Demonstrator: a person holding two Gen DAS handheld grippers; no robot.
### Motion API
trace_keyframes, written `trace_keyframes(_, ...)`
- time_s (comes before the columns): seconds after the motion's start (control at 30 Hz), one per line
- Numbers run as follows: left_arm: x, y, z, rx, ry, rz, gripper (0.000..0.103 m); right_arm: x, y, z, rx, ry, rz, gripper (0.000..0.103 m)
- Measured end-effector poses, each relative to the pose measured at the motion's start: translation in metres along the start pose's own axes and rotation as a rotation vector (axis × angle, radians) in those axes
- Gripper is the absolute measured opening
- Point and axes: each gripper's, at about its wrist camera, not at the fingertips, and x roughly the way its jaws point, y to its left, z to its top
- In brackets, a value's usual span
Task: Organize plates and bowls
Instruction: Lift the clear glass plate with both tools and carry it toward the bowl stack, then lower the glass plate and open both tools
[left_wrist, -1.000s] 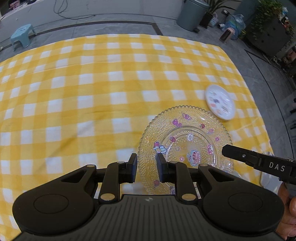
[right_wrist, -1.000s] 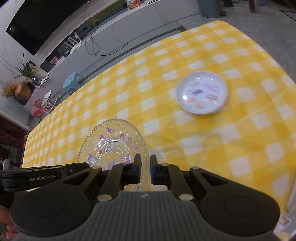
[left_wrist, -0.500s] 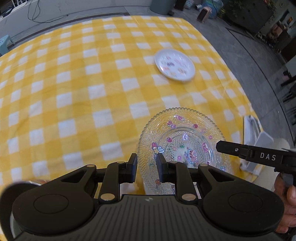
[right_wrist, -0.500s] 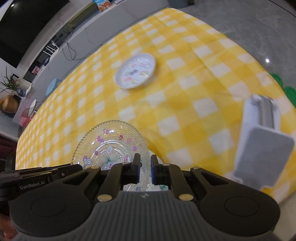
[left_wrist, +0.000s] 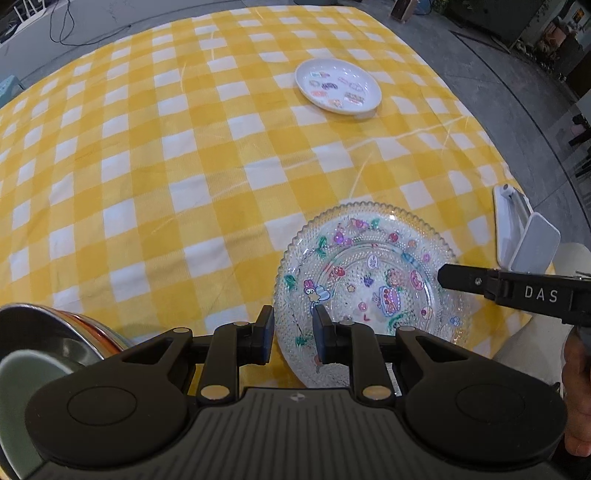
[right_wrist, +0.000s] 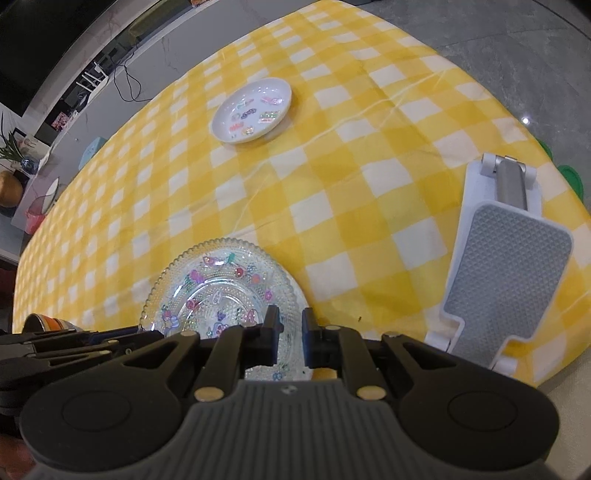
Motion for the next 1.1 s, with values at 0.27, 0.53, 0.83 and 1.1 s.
trace_keyframes(0.27, 0.003, -0.001, -0.003, 0.003, 0.001, -0.007, 0.024, 0.001, 0.000, -0.004, -0.017, 0.009, -0.028, 0.014)
trace_keyframes(0.53, 0.003, -0.002, -0.003, 0.000, -0.011, 0.004, 0.024, 0.005, 0.000, -0.005, -0.030, 0.021, -0.030, 0.019)
trace_keyframes(0.83, -0.010, -0.008, 0.003, 0.039, -0.050, 0.051, 0.036, -0.001, -0.001, -0.004, -0.022, -0.019, -0.054, 0.027)
trace_keyframes(1.1, -0.023, -0.001, 0.014, 0.019, -0.062, 0.043, 0.043, -0.012, 0.005, 0.005, -0.031, -0.089, -0.077, 0.029)
